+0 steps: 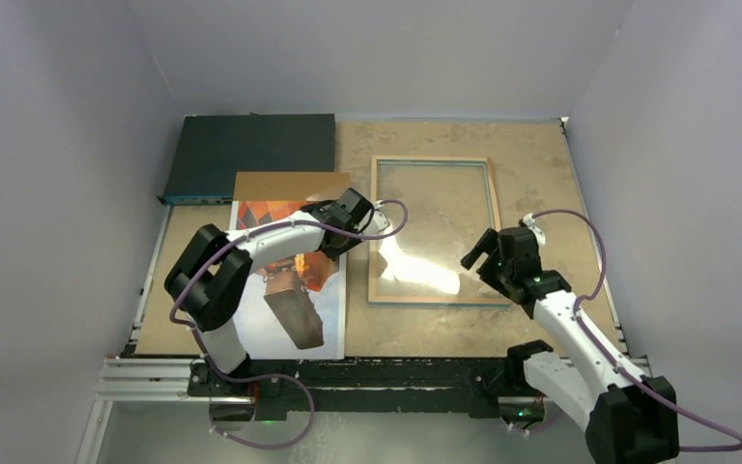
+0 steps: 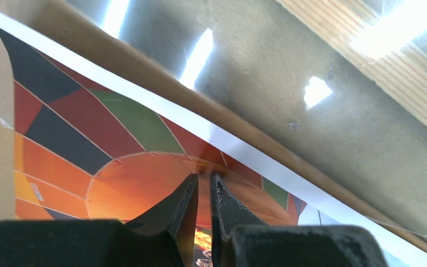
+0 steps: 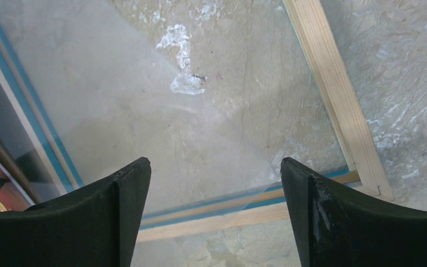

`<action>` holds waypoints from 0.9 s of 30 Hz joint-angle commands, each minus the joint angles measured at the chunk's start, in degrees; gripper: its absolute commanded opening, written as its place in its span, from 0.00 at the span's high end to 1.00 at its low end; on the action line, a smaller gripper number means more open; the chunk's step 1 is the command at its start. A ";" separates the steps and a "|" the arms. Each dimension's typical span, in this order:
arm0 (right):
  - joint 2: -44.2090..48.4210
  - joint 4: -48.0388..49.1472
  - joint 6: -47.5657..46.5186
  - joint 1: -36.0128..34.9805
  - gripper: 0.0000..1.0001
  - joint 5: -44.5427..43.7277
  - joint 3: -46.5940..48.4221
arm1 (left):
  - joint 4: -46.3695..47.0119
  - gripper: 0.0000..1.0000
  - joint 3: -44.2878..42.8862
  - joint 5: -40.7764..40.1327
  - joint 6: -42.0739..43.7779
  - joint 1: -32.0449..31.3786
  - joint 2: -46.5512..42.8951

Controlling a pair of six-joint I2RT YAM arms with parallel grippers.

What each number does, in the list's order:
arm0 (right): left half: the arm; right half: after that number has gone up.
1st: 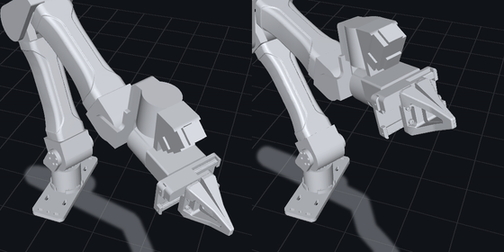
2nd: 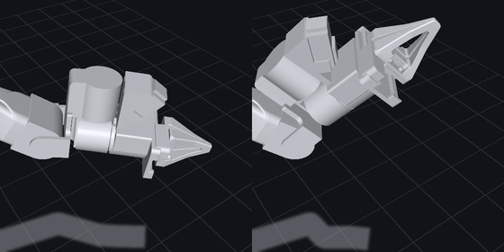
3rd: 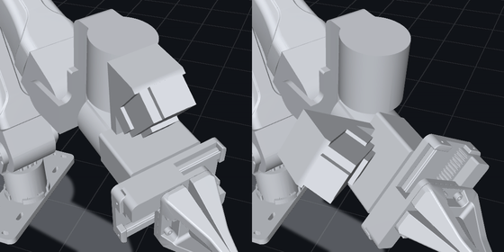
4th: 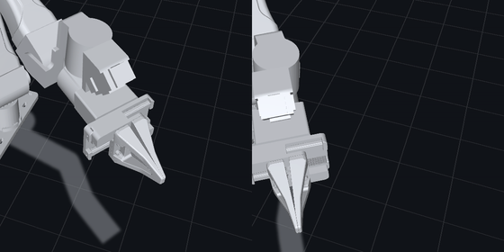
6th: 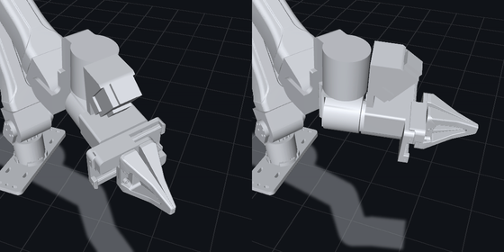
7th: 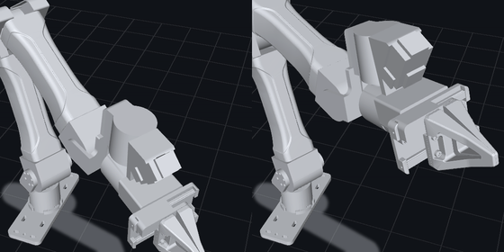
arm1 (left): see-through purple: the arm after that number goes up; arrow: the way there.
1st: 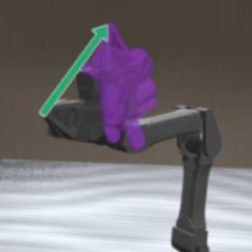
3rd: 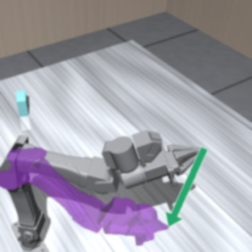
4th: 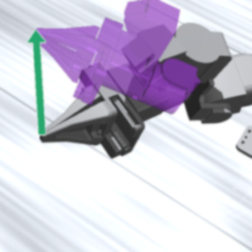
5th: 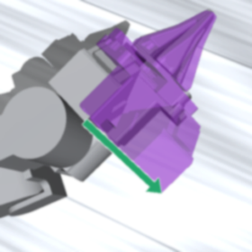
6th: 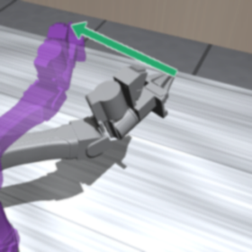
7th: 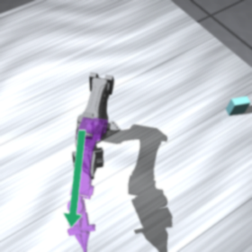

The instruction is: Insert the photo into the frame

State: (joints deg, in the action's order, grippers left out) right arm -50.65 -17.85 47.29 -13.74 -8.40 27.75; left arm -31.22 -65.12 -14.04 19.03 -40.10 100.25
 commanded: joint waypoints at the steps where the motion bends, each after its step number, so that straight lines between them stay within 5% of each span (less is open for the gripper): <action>1: -2.31 -2.95 -1.96 0.22 0.07 3.49 6.44 | 1.51 0.89 -2.92 -4.40 -0.67 -0.09 -0.27; 6: -8.52 5.21 -8.62 0.30 0.02 8.89 11.53 | 3.37 0.90 -1.31 -7.17 0.59 -0.01 -2.73; 11: -27.26 9.36 -19.74 0.54 0.01 18.08 28.24 | 2.94 0.91 -0.85 -7.26 -0.03 0.01 -3.78; 14: -33.83 3.16 -23.53 0.55 0.01 15.14 35.77 | 3.38 0.91 -0.06 -7.24 0.01 0.03 -4.07; 22: -19.10 7.17 -17.19 0.55 0.01 8.48 18.29 | 5.54 0.93 2.12 -7.83 1.46 -0.01 -2.94; 27: -27.39 12.00 -24.64 0.55 0.01 14.15 30.69 | 4.25 0.94 0.22 -7.46 0.68 0.06 -3.47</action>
State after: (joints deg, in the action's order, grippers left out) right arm -71.02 -11.97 28.27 -13.37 2.52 46.94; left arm -27.53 -63.24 -21.06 19.68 -40.25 98.35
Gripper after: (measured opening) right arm 0.987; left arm 0.061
